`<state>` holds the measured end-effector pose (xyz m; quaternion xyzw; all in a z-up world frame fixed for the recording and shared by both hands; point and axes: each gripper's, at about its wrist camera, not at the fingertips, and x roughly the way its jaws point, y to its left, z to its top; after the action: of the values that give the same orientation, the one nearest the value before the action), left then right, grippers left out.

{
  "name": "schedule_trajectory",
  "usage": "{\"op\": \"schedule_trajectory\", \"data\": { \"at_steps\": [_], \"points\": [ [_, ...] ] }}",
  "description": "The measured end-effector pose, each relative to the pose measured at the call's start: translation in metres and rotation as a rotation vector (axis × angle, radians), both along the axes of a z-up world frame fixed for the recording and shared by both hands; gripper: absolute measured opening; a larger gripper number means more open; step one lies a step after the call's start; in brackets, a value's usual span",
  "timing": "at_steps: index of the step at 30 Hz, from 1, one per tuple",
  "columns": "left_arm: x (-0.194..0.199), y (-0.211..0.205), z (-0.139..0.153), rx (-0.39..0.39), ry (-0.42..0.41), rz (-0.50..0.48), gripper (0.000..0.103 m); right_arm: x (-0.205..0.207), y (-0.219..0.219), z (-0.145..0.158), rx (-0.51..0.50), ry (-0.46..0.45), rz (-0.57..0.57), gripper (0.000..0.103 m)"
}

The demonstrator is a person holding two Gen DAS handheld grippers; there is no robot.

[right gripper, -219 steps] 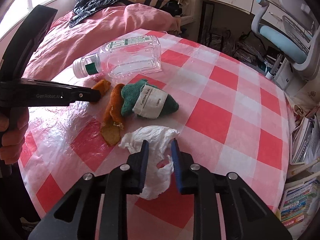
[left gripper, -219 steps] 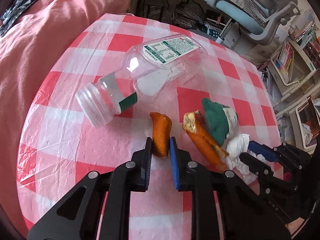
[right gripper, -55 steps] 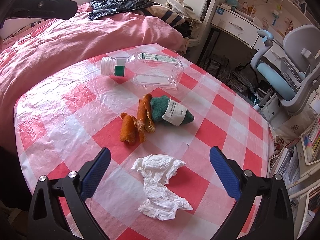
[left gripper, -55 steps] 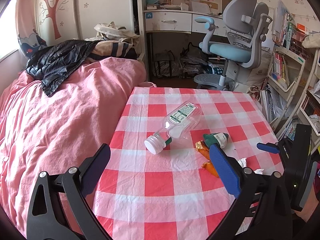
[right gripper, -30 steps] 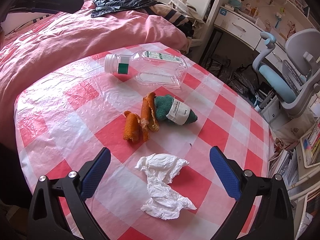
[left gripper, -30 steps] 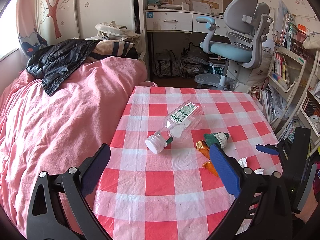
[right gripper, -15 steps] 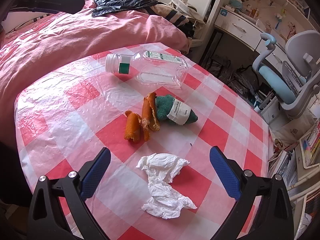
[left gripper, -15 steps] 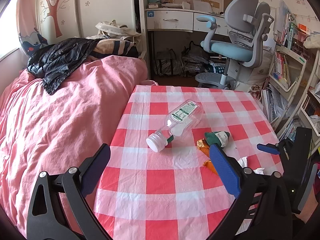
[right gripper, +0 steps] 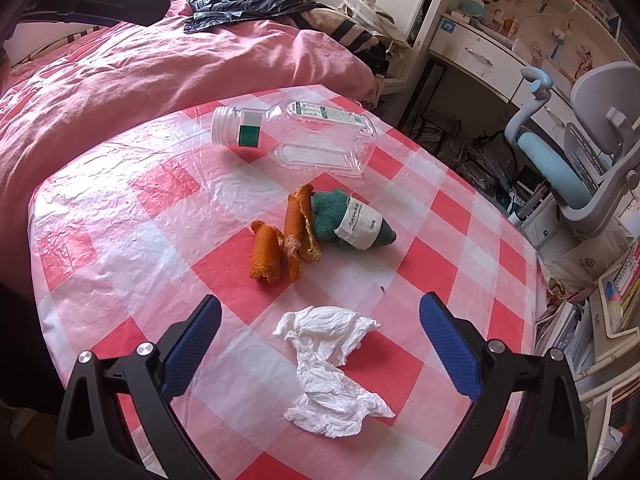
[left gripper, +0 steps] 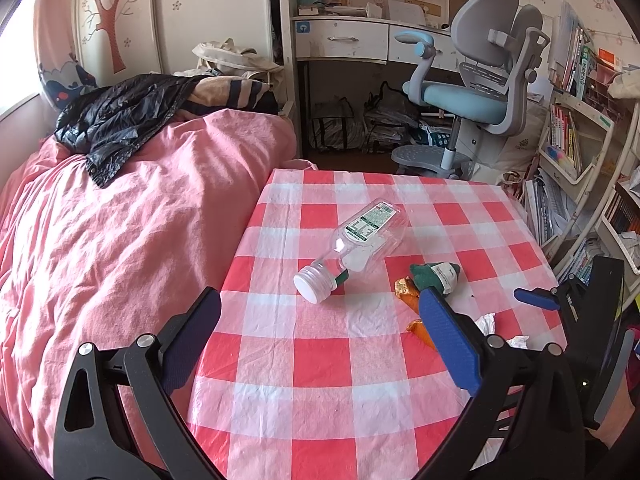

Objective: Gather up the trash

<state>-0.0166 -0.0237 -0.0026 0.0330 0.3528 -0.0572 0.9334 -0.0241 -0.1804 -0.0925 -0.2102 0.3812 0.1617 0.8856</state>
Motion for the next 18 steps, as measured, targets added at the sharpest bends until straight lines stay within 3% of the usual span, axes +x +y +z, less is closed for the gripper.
{"op": "schedule_trajectory", "data": {
  "at_steps": [13, 18],
  "points": [
    [0.000, 0.002, 0.001, -0.006, 0.001, -0.009, 0.096, 0.000, 0.000, 0.000, -0.002, 0.000, -0.001, 0.095],
    [0.004, 0.040, 0.007, -0.020, -0.022, 0.047, 0.096, 0.000, -0.004, 0.005, 0.022, -0.013, -0.010, 0.095]
  ]
}}
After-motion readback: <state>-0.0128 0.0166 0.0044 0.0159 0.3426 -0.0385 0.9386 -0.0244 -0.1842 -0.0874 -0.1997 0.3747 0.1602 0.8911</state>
